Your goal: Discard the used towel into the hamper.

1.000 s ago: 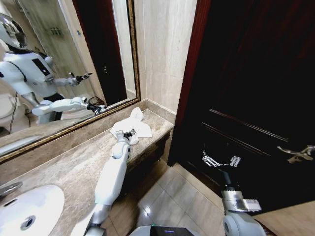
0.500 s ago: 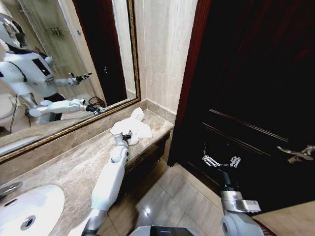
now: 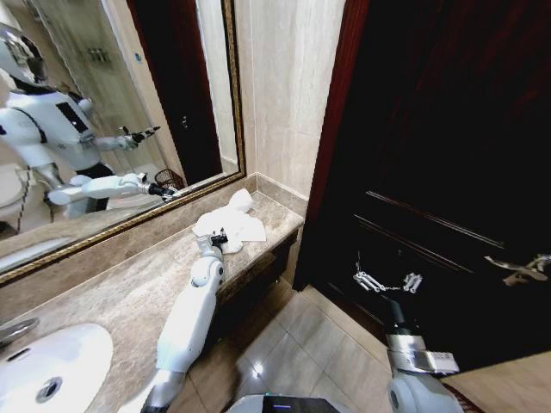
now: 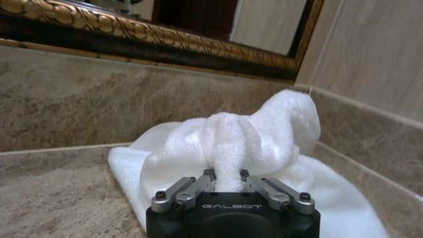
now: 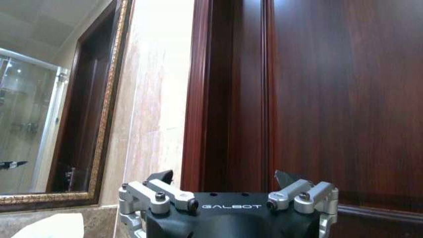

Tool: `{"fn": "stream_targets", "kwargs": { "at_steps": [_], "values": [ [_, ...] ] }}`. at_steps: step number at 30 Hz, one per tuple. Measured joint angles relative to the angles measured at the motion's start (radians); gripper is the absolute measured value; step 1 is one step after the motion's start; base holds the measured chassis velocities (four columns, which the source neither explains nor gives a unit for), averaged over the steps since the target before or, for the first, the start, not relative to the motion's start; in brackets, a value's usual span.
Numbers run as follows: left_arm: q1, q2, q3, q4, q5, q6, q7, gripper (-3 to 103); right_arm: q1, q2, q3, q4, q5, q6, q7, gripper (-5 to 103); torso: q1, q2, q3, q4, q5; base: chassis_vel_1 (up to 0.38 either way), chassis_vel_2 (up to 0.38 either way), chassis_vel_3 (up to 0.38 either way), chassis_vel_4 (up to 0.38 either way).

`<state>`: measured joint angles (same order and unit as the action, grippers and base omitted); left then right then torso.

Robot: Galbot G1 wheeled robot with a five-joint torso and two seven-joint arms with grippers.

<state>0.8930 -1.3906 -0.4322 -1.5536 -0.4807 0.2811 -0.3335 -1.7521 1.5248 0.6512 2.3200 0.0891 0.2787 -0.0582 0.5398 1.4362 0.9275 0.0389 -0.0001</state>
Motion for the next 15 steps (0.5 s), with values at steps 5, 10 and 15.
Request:
{"fn": "stream_targets", "kwargs": {
  "at_steps": [5,10,15],
  "values": [
    [0.072,-0.004,-0.024,-0.092,-0.007,-0.042,0.024,6,0.004,0.003,-0.005,-0.002,0.0,0.0,-0.001,100,0.0,0.0,0.0,0.0,0.0,0.0,0.0,0.0,0.0],
    [0.17,-0.007,-0.05,-0.231,0.006,-0.105,0.084,6,0.009,0.003,-0.014,-0.004,0.0,0.001,-0.001,100,0.0,0.0,0.0,0.0001,0.0001,0.0,0.0,0.0,0.0],
    [0.296,-0.029,-0.079,-0.401,0.05,-0.141,0.146,6,0.012,0.001,-0.016,-0.003,0.006,0.004,0.0,100,0.0,0.0,0.0,0.0001,0.0001,0.0,0.0,0.0,0.0]
  ]
}}
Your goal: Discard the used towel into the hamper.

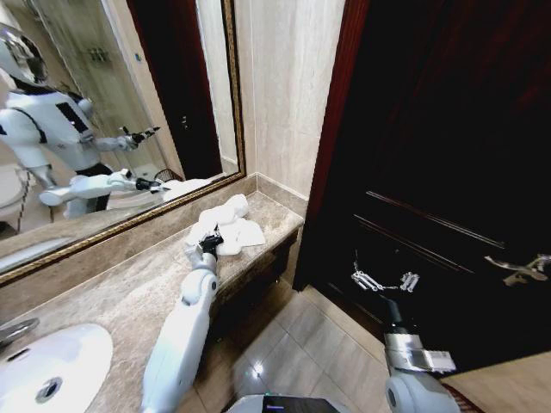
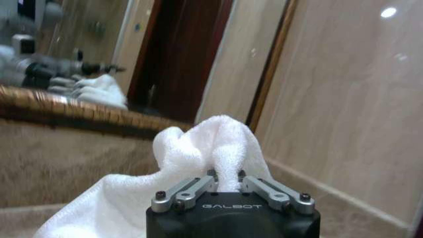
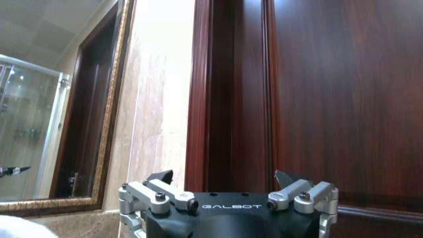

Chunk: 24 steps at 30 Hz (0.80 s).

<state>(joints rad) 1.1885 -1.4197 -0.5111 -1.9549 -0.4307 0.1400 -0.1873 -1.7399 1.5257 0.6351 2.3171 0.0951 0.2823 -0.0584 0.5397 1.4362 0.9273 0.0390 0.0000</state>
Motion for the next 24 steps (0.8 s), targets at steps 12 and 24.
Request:
{"fn": "stream_targets", "kwargs": {
  "at_steps": [12,24],
  "values": [
    [0.218,-0.02,-0.031,-0.269,0.057,-0.026,0.03,6,0.009,-0.003,-0.002,-0.002,0.028,0.008,0.0,100,0.0,0.0,0.0,-0.0002,0.0,0.0,0.0,0.0,0.0],
    [0.398,0.008,-0.01,-0.391,0.16,-0.07,0.087,6,0.002,0.005,0.014,-0.005,0.069,0.028,-0.006,100,0.0,0.0,0.0,0.0,0.0,0.0,0.0,0.0,0.0]
  ]
}}
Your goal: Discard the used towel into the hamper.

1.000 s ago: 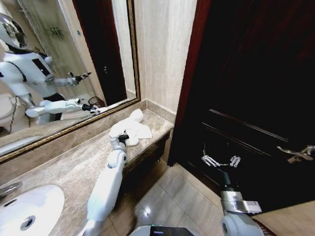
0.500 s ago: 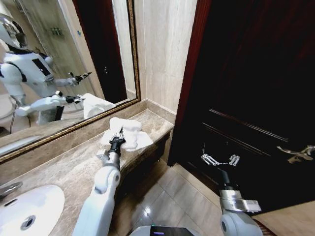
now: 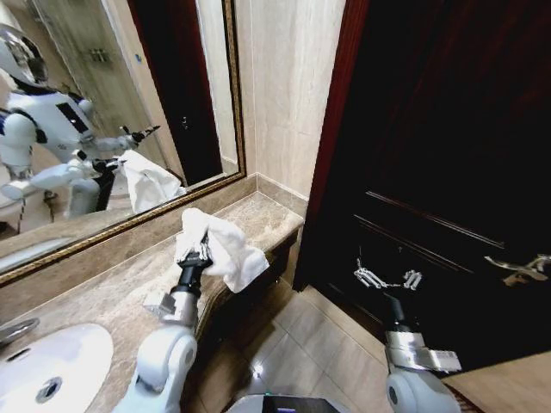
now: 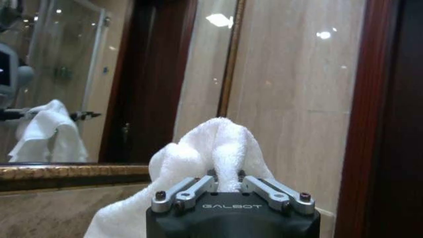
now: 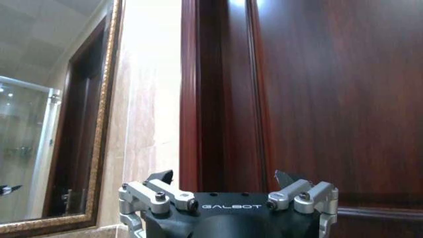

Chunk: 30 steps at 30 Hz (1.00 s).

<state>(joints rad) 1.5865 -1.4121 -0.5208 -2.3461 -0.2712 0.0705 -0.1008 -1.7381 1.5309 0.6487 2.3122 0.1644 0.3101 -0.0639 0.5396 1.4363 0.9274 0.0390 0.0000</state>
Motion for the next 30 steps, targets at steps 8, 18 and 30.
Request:
{"fn": "stream_targets", "kwargs": {
  "at_steps": [8,18,30],
  "values": [
    [0.001,-0.012,0.03,0.019,0.014,-0.008,0.004,6,-0.011,0.002,0.016,0.007,0.031,0.007,0.004,100,0.0,0.0,0.0,-0.0001,0.0,-0.039,-0.041,-0.029,-0.042],
    [0.009,-0.015,0.039,0.038,0.025,-0.012,0.014,6,-0.02,0.009,0.026,0.025,-0.027,0.015,0.041,100,0.0,0.0,0.0,0.0,0.0,-0.09,-0.086,-0.082,-0.085],
    [-0.001,0.027,0.051,0.06,-0.021,-0.001,0.078,6,-0.031,0.014,0.178,-0.011,0.002,-0.025,0.165,100,0.0,0.0,0.0,-0.0001,0.0003,-0.123,-0.123,-0.119,-0.123]
  ]
}}
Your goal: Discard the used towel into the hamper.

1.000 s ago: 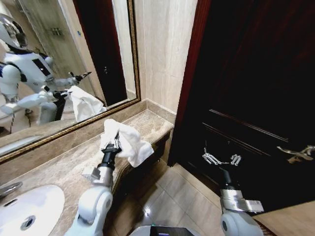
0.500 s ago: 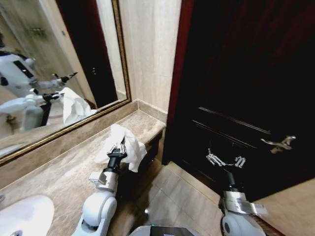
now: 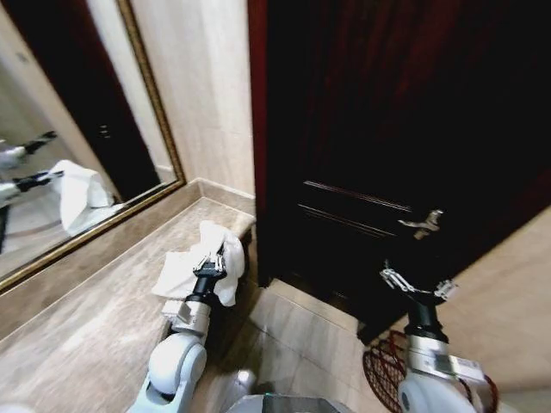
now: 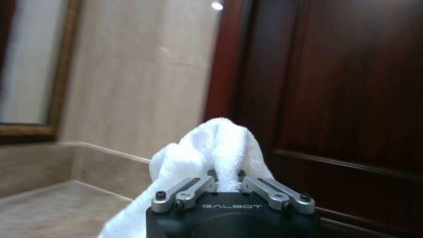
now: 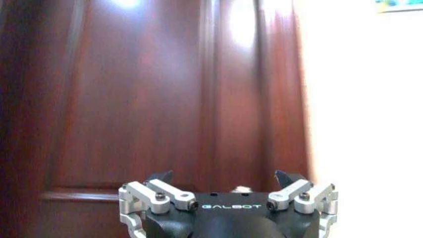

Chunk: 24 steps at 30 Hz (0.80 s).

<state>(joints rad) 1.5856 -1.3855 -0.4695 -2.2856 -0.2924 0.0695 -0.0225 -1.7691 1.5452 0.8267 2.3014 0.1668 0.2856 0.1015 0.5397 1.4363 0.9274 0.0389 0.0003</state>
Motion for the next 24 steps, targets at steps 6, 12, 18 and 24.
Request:
{"fn": "stream_targets", "kwargs": {
  "at_steps": [6,12,18,24],
  "values": [
    [-0.003,0.009,0.006,0.009,-0.033,0.005,0.048,6,-0.021,0.012,0.01,-0.017,0.005,0.031,-0.001,100,0.0,0.0,0.0,0.0,-0.0002,-0.122,-0.124,-0.133,-0.123],
    [0.006,0.014,0.008,0.008,-0.048,0.013,0.076,6,-0.017,0.011,0.009,-0.018,0.01,0.04,-0.007,100,0.0,0.0,0.0,0.0002,-0.0001,-0.127,-0.13,-0.122,-0.135],
    [0.011,0.027,0.008,0.005,-0.06,0.026,0.104,6,-0.017,0.01,0.009,-0.015,0.012,0.054,-0.019,100,0.0,0.0,0.0,0.0002,-0.0003,-0.113,-0.127,-0.111,-0.115],
    [0.014,0.039,0.007,0.002,-0.065,0.036,0.122,6,-0.019,0.012,0.005,-0.006,0.011,0.064,-0.032,100,0.0,0.0,0.0,0.0,-0.0004,-0.117,-0.13,-0.125,-0.127]
  ]
}}
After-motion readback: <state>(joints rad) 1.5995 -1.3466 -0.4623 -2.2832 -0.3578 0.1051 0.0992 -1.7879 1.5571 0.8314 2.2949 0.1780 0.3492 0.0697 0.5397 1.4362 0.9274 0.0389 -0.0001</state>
